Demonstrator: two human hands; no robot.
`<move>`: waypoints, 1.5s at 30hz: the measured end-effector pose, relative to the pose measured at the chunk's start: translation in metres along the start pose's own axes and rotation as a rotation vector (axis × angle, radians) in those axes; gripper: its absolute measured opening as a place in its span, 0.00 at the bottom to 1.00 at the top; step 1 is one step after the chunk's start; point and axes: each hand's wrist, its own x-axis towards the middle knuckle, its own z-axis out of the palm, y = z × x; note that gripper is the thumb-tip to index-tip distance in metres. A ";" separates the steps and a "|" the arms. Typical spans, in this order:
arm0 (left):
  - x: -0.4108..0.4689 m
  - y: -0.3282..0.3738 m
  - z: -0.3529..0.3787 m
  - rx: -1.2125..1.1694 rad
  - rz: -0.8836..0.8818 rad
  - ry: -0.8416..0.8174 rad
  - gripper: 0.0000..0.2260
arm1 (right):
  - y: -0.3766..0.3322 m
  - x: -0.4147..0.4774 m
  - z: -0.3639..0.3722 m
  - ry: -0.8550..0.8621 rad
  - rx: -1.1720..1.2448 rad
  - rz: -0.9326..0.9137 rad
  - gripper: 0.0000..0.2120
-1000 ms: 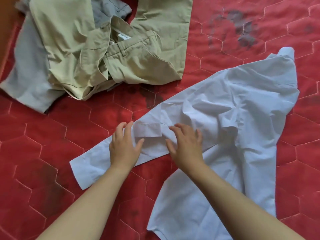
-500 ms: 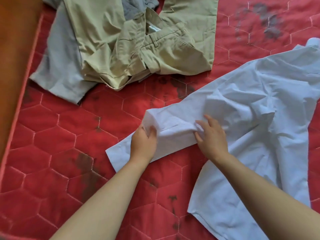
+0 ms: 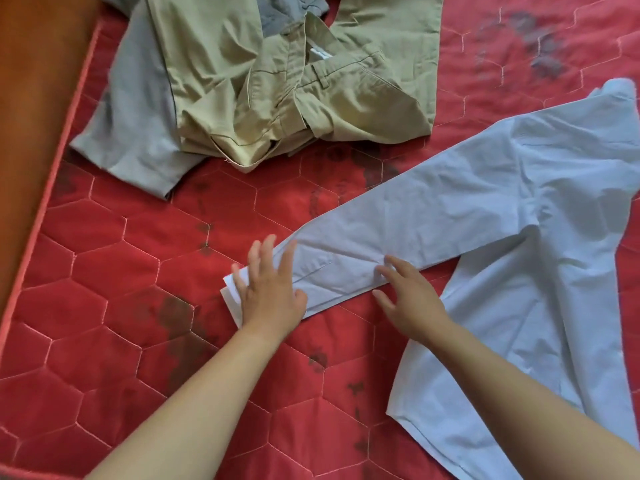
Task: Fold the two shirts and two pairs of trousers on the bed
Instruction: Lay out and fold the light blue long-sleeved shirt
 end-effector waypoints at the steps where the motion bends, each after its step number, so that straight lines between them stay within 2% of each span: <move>1: 0.001 0.005 0.005 0.046 0.090 -0.097 0.33 | 0.003 -0.002 -0.002 -0.020 0.018 -0.007 0.22; 3: -0.004 0.012 0.017 0.073 0.139 -0.299 0.28 | 0.009 -0.009 -0.008 0.035 0.043 -0.025 0.24; 4: -0.009 0.015 0.022 0.099 0.123 -0.335 0.27 | 0.012 -0.014 -0.010 0.081 0.055 -0.033 0.24; 5: -0.018 0.021 0.025 0.154 0.092 -0.326 0.26 | 0.017 -0.022 -0.013 0.114 0.071 -0.038 0.25; 7: -0.041 0.037 0.030 0.216 0.041 -0.199 0.25 | 0.031 -0.043 -0.021 0.149 0.111 -0.051 0.25; 9: -0.066 0.065 0.040 0.092 0.057 -0.100 0.21 | 0.053 -0.072 -0.030 0.188 0.090 -0.049 0.25; 11: -0.088 0.102 0.049 -0.087 0.071 -0.123 0.19 | 0.081 -0.101 -0.041 0.247 0.026 -0.010 0.24; 13: -0.105 0.135 0.061 -0.146 0.066 -0.171 0.21 | 0.113 -0.129 -0.049 0.293 -0.017 0.077 0.24; 19: -0.115 0.162 0.100 -0.344 0.043 -0.048 0.24 | 0.193 -0.177 -0.039 0.358 -0.113 0.303 0.27; 22: -0.128 0.168 0.120 -0.347 0.164 0.009 0.26 | 0.215 -0.176 -0.027 0.452 -0.040 0.237 0.19; 24: -0.137 0.171 0.134 -0.440 0.234 0.000 0.25 | 0.225 -0.175 -0.029 0.534 0.015 0.159 0.10; 28: -0.155 0.172 0.144 -0.611 0.303 -0.031 0.23 | 0.239 -0.188 -0.050 0.628 0.143 0.097 0.03; 29: -0.157 0.174 0.144 -0.542 0.296 0.021 0.23 | 0.243 -0.192 -0.054 0.661 0.153 0.081 0.04; 31: -0.159 0.180 0.144 -0.213 0.242 0.184 0.25 | 0.249 -0.201 -0.053 0.676 0.154 0.074 0.06; 32: -0.160 0.185 0.145 -0.080 0.243 0.266 0.26 | 0.252 -0.205 -0.049 0.652 0.134 0.089 0.10; 34: -0.166 0.199 0.147 -0.044 0.384 0.347 0.23 | 0.257 -0.215 -0.034 0.605 0.085 0.155 0.18; 35: -0.169 0.208 0.149 -0.092 0.489 0.313 0.22 | 0.259 -0.221 -0.027 0.615 0.078 0.181 0.19; 37: -0.173 0.221 0.160 -0.133 0.633 0.139 0.21 | 0.260 -0.235 -0.018 0.661 0.090 0.217 0.15; 40: -0.176 0.228 0.185 0.120 0.634 -0.082 0.25 | 0.265 -0.249 -0.028 0.712 0.152 0.279 0.08; 45: -0.184 0.222 0.206 0.160 0.645 -0.063 0.28 | 0.272 -0.265 -0.061 0.904 0.287 0.262 0.09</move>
